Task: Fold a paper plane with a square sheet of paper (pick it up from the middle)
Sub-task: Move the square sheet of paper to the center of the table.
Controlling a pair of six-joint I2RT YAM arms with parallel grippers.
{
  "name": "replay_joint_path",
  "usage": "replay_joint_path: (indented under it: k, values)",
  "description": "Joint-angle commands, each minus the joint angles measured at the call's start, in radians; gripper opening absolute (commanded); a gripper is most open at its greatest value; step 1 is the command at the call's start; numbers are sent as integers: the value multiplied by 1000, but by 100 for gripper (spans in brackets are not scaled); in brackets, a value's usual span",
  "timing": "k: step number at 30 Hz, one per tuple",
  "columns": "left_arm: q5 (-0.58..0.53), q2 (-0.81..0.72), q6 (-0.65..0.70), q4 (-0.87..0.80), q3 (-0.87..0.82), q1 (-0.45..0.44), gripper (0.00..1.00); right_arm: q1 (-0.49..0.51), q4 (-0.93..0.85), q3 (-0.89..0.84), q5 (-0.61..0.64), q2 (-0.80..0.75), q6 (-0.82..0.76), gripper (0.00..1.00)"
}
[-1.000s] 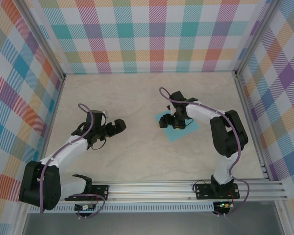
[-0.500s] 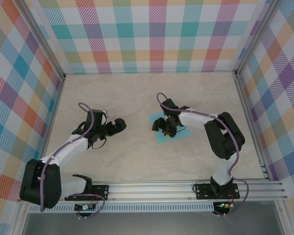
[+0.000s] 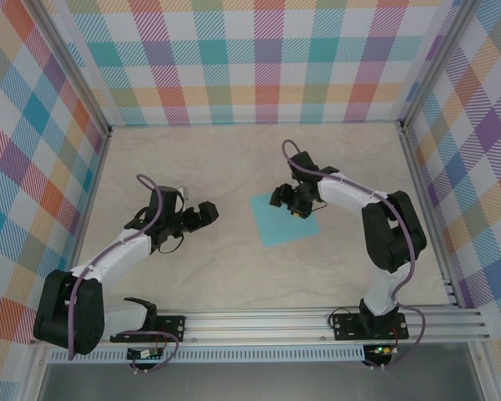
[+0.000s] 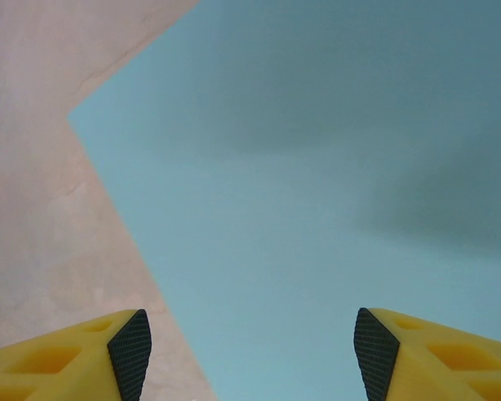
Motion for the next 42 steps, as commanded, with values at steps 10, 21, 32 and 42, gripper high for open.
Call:
replay_joint_path:
  k: [10, 21, 32, 42]
  values:
    - [-13, 57, -4, 26, 62, -66, 100, -68, -17, -139, -33, 29, -34, 69]
    - [-41, 71, -16, 20, 76, -74, 100, -4, 59, -290, -51, -59, 106, 69]
    - [-62, 67, -23, 28, 69, -91, 100, 29, -104, -135, 126, -150, -85, 81]
    - [-73, 138, -44, 78, 79, -93, 100, 103, -304, 174, 205, 96, -235, 100]
